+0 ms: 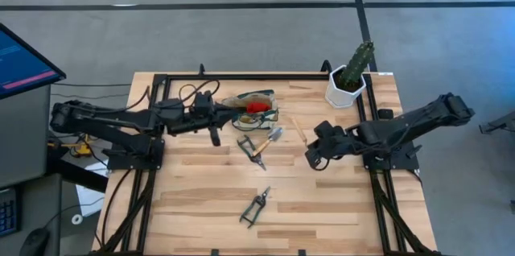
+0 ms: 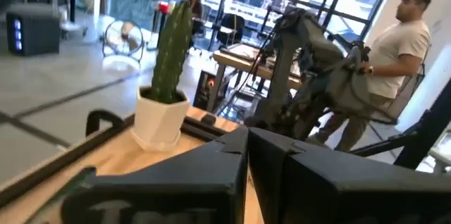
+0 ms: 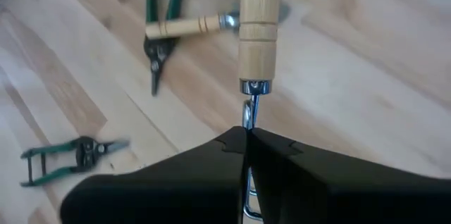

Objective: Pick & Place Garden tools in Gardening bag
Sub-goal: Put the brown hand rake into the brown gardening bag

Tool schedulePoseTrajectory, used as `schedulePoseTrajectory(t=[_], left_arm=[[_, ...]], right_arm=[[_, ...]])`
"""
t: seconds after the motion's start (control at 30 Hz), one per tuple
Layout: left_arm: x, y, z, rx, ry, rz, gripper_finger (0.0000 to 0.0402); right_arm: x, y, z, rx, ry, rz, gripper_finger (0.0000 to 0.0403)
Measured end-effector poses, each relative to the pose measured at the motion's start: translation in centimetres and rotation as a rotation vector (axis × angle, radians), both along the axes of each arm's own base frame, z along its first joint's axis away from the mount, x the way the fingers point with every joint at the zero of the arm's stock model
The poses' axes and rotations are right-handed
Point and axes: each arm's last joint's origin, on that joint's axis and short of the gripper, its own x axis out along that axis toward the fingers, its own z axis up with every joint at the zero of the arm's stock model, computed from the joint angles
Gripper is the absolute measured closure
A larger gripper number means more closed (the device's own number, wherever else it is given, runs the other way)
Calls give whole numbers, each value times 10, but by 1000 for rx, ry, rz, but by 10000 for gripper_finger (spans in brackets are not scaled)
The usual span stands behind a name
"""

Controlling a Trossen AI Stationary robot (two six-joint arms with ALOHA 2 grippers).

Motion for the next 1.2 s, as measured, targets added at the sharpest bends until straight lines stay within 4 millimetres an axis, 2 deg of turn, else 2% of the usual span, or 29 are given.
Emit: schedulePoseTrajectory(t=[0.23,0.37,0.57,0.77,1.0,1.2], left_arm=[[21,6,-23,-130,68,-71,400],[29,10,-34,-230,93,-98,399],[33,18,-34,-294,62,-158,381],[30,29,-31,-345,41,-185,341],[28,39,-32,-430,39,-220,279],[27,45,-32,-559,42,-314,240]], right_arm=[[13,-1,26,-134,-37,29,403],[20,-1,41,-221,31,42,403],[30,2,49,-326,242,110,403],[44,9,54,-412,371,242,403],[61,17,77,-561,390,385,403],[63,21,98,-696,390,497,403]])
